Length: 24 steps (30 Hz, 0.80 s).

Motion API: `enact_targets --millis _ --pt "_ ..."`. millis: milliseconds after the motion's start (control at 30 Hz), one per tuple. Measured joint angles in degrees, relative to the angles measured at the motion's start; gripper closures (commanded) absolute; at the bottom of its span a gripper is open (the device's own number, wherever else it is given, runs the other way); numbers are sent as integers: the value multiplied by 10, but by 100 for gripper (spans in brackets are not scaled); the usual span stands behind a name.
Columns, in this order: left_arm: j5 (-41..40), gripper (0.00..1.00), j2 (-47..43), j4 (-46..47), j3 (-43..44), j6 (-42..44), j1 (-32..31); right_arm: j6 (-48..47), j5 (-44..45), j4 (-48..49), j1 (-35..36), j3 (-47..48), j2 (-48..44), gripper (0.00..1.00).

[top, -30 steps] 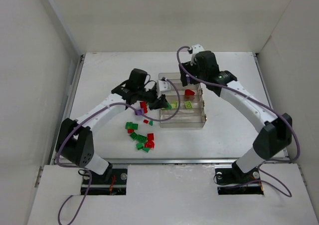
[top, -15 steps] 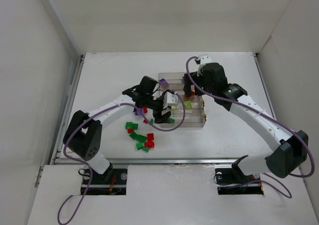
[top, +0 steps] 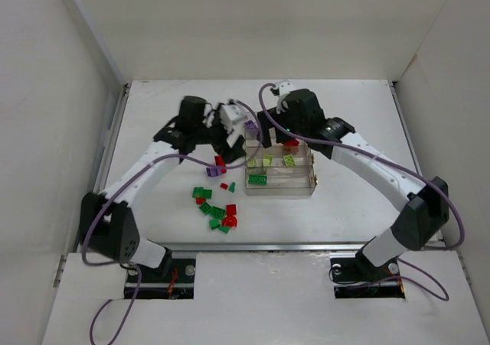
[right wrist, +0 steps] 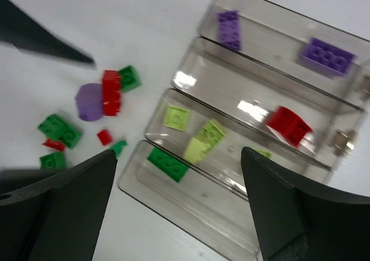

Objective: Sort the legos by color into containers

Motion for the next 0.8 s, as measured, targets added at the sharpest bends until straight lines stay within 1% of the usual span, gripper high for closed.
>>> enact_targets --millis 67,133,233,333,433,567,700,800 --pt "-45 0 -60 31 -13 -54 46 2 -35 1 8 32 37 6" --pt "-119 0 -143 72 -53 -96 85 7 -70 1 16 76 85 6" --pt "-232 0 -265 123 -134 -127 96 10 -96 2 30 140 158 6" --pt "-323 0 -332 137 -199 -148 92 14 -121 0 49 202 228 6" --pt "-388 0 -341 136 -231 -169 93 16 -143 -5 70 256 295 9" --pt "-450 0 -323 116 -258 -191 93 16 -162 -26 89 309 376 10" --pt "-480 0 -323 114 -264 -200 94 17 -167 -46 95 320 426 13" --pt "-487 0 -323 116 -264 -204 94 18 -167 -59 95 320 443 19"
